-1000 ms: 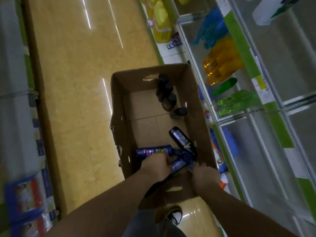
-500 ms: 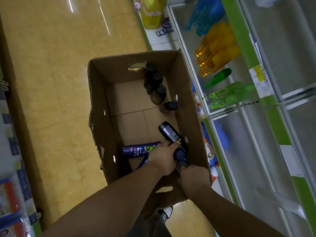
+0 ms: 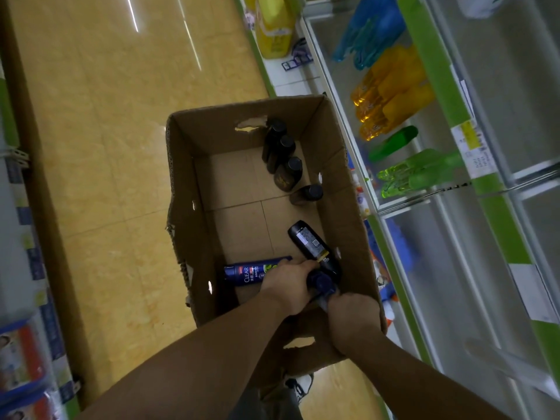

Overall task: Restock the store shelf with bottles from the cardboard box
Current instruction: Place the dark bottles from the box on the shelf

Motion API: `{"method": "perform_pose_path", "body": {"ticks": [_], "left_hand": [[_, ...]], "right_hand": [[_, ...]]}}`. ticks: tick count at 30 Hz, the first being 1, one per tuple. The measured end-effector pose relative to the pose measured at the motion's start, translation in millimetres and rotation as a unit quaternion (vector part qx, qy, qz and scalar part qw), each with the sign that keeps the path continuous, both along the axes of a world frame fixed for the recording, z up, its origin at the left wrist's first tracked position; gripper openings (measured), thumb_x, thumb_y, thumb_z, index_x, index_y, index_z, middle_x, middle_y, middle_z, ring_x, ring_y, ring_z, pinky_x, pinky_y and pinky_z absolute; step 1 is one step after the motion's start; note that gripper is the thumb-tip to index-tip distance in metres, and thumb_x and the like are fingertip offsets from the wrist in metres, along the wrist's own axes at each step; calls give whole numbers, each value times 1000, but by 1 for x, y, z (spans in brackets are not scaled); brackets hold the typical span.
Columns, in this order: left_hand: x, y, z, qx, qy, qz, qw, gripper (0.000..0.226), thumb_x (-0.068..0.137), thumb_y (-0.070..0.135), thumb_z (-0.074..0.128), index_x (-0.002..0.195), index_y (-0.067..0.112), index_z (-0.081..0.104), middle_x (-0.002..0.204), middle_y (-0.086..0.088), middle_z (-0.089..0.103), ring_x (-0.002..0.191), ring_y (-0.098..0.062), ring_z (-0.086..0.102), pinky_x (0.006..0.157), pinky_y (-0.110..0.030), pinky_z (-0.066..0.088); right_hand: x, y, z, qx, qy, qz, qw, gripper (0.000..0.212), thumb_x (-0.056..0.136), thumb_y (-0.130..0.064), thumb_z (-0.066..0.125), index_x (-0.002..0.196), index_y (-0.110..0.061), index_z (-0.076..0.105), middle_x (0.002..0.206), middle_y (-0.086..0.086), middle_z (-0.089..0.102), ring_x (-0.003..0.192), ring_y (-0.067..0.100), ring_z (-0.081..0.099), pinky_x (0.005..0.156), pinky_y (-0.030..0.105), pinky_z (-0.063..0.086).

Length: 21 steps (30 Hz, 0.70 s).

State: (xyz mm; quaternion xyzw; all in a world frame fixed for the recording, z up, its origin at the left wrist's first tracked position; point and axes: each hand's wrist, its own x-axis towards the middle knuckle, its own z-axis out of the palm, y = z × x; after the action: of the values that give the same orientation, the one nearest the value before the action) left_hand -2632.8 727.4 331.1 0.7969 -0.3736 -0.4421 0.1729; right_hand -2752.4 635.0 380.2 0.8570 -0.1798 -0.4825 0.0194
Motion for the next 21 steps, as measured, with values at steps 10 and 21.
{"method": "perform_pose_path", "body": {"ticks": [10,21], "left_hand": [[0,-6,5,-13,12,12,1000,52,88,45,62,137,37,48,129,3,61,119,-20,52,96,-43,49],[18,-25,147,-179,79,125,973,38,83,24,76,118,30,62,94,15,66,76,5,58,66,-6,39]], "right_hand": [[9,-17,67,10,-94,-130,987,34,88,-45,53,118,-29,51,109,0,66,100,23,65,84,34,47],[-21,-59,226,74,-299,-373,875,38,59,-61,63,90,-39,66,80,-10,70,78,11,66,62,28,51]]}}
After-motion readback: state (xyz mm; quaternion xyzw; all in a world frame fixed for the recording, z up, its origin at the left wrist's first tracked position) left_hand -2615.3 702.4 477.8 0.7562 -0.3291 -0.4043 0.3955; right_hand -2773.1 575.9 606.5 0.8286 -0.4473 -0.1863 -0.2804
